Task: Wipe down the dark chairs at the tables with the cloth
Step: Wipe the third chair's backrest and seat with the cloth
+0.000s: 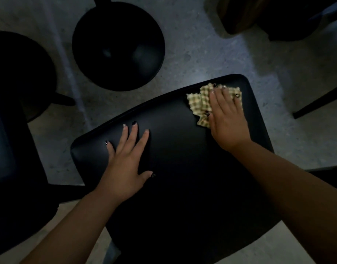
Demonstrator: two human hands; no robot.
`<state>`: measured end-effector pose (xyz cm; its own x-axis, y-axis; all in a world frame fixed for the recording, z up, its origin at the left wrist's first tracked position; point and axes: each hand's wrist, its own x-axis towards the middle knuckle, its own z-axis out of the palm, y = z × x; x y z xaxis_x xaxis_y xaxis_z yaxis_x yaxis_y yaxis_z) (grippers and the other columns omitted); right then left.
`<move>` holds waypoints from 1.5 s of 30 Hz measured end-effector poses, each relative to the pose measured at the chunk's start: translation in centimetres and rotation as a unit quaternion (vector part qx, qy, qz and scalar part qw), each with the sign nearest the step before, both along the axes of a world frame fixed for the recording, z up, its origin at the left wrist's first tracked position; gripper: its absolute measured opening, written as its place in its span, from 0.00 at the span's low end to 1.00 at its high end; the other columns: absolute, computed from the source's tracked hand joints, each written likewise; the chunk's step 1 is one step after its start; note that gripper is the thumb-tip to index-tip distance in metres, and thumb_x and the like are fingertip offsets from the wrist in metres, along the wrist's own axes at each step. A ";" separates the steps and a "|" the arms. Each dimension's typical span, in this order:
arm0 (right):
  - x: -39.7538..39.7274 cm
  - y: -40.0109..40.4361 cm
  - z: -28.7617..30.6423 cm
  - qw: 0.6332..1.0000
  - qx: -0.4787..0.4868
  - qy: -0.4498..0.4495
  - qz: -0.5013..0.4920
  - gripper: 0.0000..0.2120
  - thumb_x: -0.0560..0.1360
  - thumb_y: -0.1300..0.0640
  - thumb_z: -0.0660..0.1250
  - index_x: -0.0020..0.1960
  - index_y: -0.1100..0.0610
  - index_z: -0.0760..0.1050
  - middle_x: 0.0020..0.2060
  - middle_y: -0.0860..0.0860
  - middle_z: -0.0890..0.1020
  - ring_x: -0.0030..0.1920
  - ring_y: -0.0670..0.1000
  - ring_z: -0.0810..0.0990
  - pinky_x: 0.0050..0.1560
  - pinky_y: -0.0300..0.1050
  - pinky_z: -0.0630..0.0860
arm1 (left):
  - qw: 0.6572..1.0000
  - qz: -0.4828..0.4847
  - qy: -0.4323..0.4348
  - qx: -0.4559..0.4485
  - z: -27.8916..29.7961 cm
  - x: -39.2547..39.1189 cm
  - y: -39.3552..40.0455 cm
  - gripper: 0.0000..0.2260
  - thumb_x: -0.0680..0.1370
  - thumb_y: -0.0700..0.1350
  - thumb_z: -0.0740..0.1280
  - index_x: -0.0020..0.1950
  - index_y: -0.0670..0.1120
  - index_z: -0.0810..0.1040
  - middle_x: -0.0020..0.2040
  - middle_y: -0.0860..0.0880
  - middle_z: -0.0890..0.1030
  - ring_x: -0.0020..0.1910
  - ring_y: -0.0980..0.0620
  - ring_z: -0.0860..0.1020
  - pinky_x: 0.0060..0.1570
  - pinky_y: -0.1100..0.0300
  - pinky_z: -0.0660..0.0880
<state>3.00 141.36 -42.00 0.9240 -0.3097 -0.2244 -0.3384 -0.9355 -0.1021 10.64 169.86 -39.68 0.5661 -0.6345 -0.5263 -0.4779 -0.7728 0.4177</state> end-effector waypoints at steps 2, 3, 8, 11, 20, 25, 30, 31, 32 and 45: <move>0.5 -1.5 -0.1 1.000 -0.008 0.002 -0.012 0.27 0.80 0.51 0.46 0.77 0.59 0.52 0.77 0.56 0.55 0.77 0.55 0.49 0.75 0.60 0.45 | 1.000 0.010 0.013 -0.023 -0.2 0.0 0.5 0.52 0.69 0.52 0.77 0.79 0.56 0.42 0.77 0.56 0.33 0.74 0.57 0.29 0.72 0.40 0.36; 0.9 -2.3 -0.3 0.999 -0.015 -0.003 -0.040 0.26 0.81 0.52 0.46 0.77 0.59 0.53 0.77 0.55 0.56 0.77 0.56 0.49 0.74 0.62 0.44 | 0.999 0.014 0.022 -0.038 -0.3 0.1 0.7 0.52 0.69 0.51 0.77 0.79 0.55 0.42 0.78 0.56 0.34 0.75 0.58 0.29 0.72 0.41 0.35; 3.9 -5.7 -0.9 0.960 0.066 -0.080 -0.259 0.25 0.81 0.49 0.52 0.75 0.59 0.60 0.75 0.59 0.61 0.74 0.59 0.59 0.74 0.55 0.54 | 0.981 0.113 0.049 -0.153 0.0 0.6 1.9 0.42 0.74 0.45 0.73 0.79 0.52 0.50 0.79 0.55 0.46 0.77 0.62 0.40 0.76 0.54 0.41; 4.3 -4.7 -1.0 0.961 0.034 -0.100 -0.254 0.25 0.80 0.50 0.51 0.74 0.61 0.63 0.73 0.60 0.64 0.73 0.61 0.61 0.73 0.52 0.56 | 0.946 0.252 0.015 -0.203 0.2 1.3 3.7 0.32 0.77 0.41 0.69 0.78 0.47 0.60 0.78 0.53 0.58 0.76 0.60 0.54 0.73 0.69 0.50; 6.8 5.5 0.1 0.997 0.052 -0.064 0.007 0.24 0.79 0.55 0.51 0.70 0.65 0.68 0.68 0.62 0.71 0.71 0.62 0.65 0.73 0.56 0.55 | 0.747 0.627 0.150 -0.163 -0.3 2.6 7.9 0.19 0.83 0.49 0.58 0.72 0.44 0.69 0.68 0.43 0.74 0.67 0.44 0.73 0.69 0.44 0.66; 9.2 16.2 0.0 0.985 0.085 -0.027 0.146 0.22 0.80 0.52 0.52 0.72 0.55 0.67 0.71 0.52 0.70 0.73 0.55 0.63 0.74 0.51 0.49 | 0.623 0.705 0.232 -0.248 0.8 2.5 8.8 0.22 0.84 0.57 0.49 0.65 0.47 0.75 0.57 0.50 0.82 0.58 0.52 0.79 0.56 0.55 0.73; 10.1 25.0 -0.3 0.957 0.087 0.024 0.275 0.23 0.82 0.50 0.48 0.76 0.54 0.58 0.75 0.50 0.63 0.76 0.54 0.55 0.74 0.53 0.41 | 0.614 0.694 0.266 -0.266 0.9 2.6 10.0 0.27 0.83 0.59 0.45 0.74 0.44 0.66 0.68 0.46 0.74 0.62 0.51 0.75 0.60 0.57 0.69; 10.3 25.7 -0.2 0.952 0.078 0.030 0.294 0.23 0.83 0.50 0.47 0.76 0.54 0.57 0.75 0.50 0.62 0.76 0.55 0.54 0.74 0.54 0.41 | 0.618 0.689 0.269 -0.266 0.8 2.4 10.4 0.27 0.83 0.60 0.45 0.74 0.44 0.66 0.70 0.46 0.73 0.66 0.49 0.73 0.64 0.55 0.68; 10.5 26.0 -0.2 0.947 0.068 0.033 0.313 0.23 0.83 0.49 0.47 0.77 0.53 0.56 0.75 0.49 0.61 0.76 0.55 0.54 0.74 0.54 0.41 | 0.620 0.687 0.271 -0.265 0.9 2.2 10.6 0.28 0.83 0.60 0.45 0.74 0.44 0.65 0.72 0.44 0.70 0.71 0.46 0.70 0.68 0.52 0.65; -6.9 24.9 -0.2 0.814 -0.012 0.065 0.578 0.23 0.76 0.52 0.52 0.67 0.48 0.73 0.68 0.45 0.73 0.72 0.52 0.66 0.70 0.58 0.60 | 0.735 0.608 0.234 -0.187 1.2 -1.5 11.2 0.07 0.82 0.49 0.60 0.56 0.55 0.76 0.51 0.60 0.80 0.48 0.67 0.78 0.52 0.60 0.71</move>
